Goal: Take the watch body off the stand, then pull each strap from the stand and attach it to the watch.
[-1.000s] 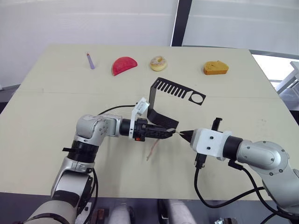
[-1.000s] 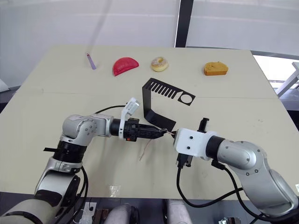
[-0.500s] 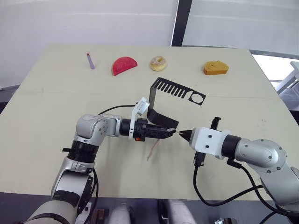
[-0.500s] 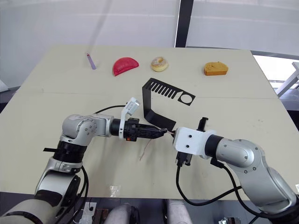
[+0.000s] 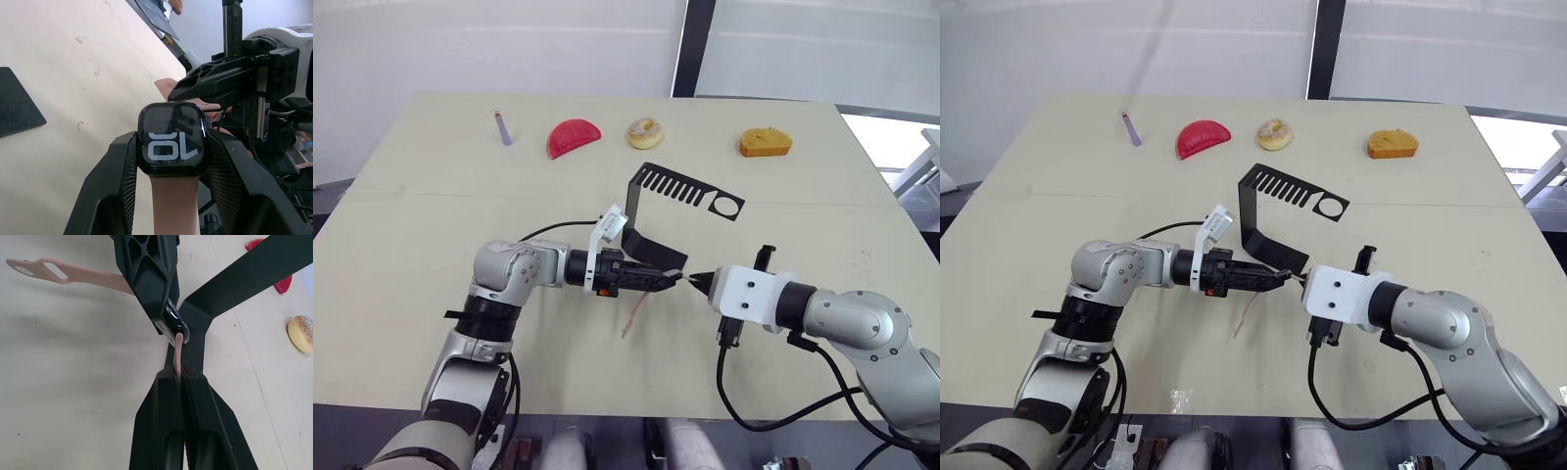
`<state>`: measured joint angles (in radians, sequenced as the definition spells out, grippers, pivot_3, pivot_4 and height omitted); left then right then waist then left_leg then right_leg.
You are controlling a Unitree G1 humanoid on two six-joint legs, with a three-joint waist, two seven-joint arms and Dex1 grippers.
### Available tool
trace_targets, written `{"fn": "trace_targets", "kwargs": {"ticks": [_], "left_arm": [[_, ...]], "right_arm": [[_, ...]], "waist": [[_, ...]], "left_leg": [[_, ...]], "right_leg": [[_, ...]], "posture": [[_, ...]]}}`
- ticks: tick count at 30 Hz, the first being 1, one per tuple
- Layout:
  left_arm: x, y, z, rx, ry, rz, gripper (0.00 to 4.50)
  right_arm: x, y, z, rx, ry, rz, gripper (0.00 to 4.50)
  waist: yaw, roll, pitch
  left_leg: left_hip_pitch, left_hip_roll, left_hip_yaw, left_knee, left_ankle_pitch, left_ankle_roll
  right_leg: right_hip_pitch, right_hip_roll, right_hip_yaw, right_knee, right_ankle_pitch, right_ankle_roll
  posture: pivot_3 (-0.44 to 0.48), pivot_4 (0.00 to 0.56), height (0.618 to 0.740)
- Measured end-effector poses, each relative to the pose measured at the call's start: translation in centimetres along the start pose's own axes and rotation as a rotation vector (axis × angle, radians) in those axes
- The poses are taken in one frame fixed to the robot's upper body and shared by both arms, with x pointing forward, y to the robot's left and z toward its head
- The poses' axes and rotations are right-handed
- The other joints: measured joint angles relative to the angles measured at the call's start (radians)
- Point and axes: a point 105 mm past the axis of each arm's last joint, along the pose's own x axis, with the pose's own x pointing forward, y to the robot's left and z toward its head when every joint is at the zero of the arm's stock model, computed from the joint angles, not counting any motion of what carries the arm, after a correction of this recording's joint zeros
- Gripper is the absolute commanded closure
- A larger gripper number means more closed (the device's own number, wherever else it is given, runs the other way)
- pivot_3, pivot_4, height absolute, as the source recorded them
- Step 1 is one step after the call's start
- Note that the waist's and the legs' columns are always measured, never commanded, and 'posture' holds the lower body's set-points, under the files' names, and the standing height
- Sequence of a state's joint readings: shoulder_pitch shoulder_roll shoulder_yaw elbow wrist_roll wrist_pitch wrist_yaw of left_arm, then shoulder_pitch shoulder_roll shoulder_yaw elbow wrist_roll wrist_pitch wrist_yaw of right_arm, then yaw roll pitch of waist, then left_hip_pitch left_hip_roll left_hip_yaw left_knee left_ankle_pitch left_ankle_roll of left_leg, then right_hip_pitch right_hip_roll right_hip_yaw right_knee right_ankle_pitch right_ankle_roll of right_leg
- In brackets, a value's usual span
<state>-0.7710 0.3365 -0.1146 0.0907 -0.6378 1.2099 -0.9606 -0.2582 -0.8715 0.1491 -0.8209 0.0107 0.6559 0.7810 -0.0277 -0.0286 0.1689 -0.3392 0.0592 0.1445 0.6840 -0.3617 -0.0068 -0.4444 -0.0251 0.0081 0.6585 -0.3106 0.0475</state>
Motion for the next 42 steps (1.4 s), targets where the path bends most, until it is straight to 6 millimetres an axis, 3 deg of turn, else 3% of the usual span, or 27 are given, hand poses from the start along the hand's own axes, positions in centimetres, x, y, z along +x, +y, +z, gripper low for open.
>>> {"fn": "trace_targets", "kwargs": {"ticks": [42], "left_arm": [[0.20,-0.56,0.23,0.020,-0.002,-0.004,2.91]], "right_arm": [[0.28,-0.36,-0.39,0.011,0.011,-0.016,4.50]], "waist": [[0.000,0.000,0.000]], "left_leg": [[0.000,0.000,0.000,0.000,0.000,0.000]], "right_leg": [[0.000,0.000,0.000,0.000,0.000,0.000]], "posture": [[0.000,0.150,0.737]]}}
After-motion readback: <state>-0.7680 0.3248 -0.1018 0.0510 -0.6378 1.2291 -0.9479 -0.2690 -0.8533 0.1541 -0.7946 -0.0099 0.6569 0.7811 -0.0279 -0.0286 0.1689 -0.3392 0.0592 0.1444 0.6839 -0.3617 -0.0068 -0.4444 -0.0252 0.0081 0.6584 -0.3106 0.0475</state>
